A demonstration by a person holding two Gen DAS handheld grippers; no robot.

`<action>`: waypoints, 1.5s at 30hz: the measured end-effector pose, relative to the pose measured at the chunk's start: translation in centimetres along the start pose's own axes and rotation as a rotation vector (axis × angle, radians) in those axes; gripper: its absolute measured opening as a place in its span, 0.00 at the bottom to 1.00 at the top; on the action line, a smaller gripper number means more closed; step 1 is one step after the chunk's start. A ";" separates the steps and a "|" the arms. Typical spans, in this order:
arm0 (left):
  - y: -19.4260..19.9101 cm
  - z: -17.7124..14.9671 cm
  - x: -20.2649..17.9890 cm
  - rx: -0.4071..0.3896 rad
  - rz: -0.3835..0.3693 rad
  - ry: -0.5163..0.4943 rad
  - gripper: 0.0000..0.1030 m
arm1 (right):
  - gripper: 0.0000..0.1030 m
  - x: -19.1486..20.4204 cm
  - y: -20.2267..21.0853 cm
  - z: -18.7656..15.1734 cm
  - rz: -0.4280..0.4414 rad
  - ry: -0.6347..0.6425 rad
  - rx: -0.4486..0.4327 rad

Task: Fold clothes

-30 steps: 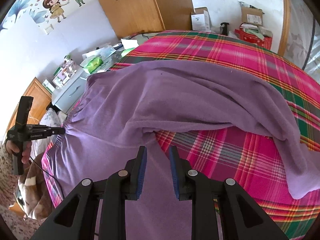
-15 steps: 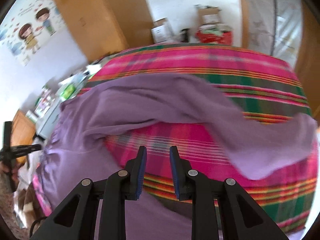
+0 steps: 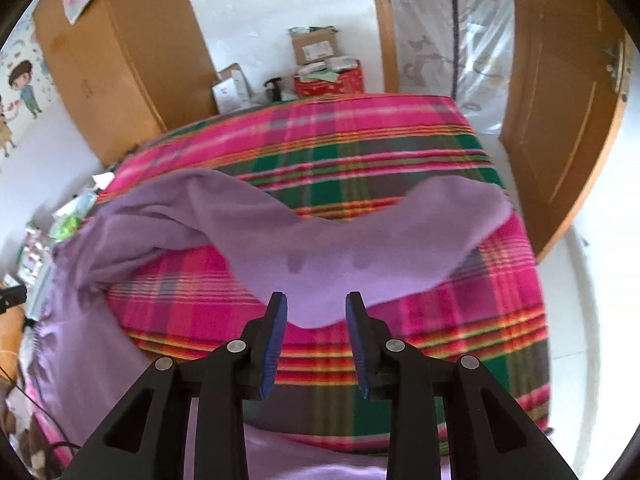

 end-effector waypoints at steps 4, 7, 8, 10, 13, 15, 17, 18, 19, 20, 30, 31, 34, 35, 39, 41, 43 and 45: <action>-3.0 1.3 -4.2 0.038 -0.025 -0.117 0.24 | 0.34 -1.8 0.0 0.1 -0.009 -0.041 -0.012; -4.8 2.0 -5.8 0.053 -0.037 -0.144 0.24 | 0.35 -3.1 -0.4 0.1 -0.028 -0.069 -0.008; -5.5 2.2 -6.3 0.062 -0.033 -0.159 0.24 | 0.35 -3.3 -0.6 0.1 -0.029 -0.077 -0.004; -6.6 2.7 -6.4 0.074 -0.010 -0.175 0.24 | 0.35 -3.6 -1.0 0.0 -0.023 -0.091 0.000; -8.1 3.4 -5.9 0.087 0.039 -0.185 0.24 | 0.35 -3.6 -1.4 -0.1 -0.014 -0.097 0.004; -8.9 3.6 -5.5 0.107 0.059 -0.177 0.24 | 0.35 -3.6 -1.8 0.0 -0.010 -0.096 0.007; -9.7 3.5 -5.3 0.132 0.072 -0.175 0.24 | 0.35 -3.6 -2.2 0.1 -0.011 -0.095 0.010; -10.0 3.4 -5.3 0.139 0.078 -0.179 0.24 | 0.35 -3.7 -2.3 0.2 -0.011 -0.100 0.008; -10.2 3.5 -5.5 0.139 0.080 -0.187 0.24 | 0.35 -3.8 -2.5 0.4 -0.011 -0.105 0.006; -10.3 3.5 -5.6 0.140 0.082 -0.193 0.24 | 0.37 -3.8 -2.6 0.6 -0.007 -0.112 0.004; -10.8 3.9 -4.7 0.142 0.051 -0.145 0.07 | 0.47 -4.2 -4.9 2.2 0.005 -0.169 0.006; -10.7 3.8 -4.6 0.140 0.048 -0.137 0.07 | 0.47 -4.3 -5.1 2.4 0.009 -0.182 0.005; -10.5 3.7 -4.4 0.128 0.012 -0.106 0.05 | 0.47 -4.3 -5.2 2.8 0.022 -0.196 -0.003; -10.4 3.7 -4.3 0.124 0.003 -0.101 0.05 | 0.47 -4.3 -5.2 2.9 0.026 -0.199 -0.004; -10.1 3.7 -4.5 0.109 -0.008 -0.106 0.05 | 0.47 -4.3 -5.4 3.1 0.033 -0.208 -0.004; -10.1 3.5 -4.6 0.102 -0.015 -0.103 0.05 | 0.47 -4.4 -5.4 3.3 0.034 -0.210 -0.005; -10.2 3.6 -4.4 0.099 -0.028 -0.091 0.04 | 0.47 -4.6 -5.4 3.5 0.032 -0.213 -0.013; -10.2 3.7 -4.2 0.092 -0.044 -0.077 0.04 | 0.47 -4.7 -5.6 3.7 0.039 -0.226 -0.015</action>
Point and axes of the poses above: each gripper's, at about its wrist camera, not at the fingertips, and y roughly against the way its jaws point, x to its left, z to its top, the point moved 10 cm from there along -y, roughly the way its jaws point, and after that the axes turned 10 degrees about -y, right-handed, at the moved point
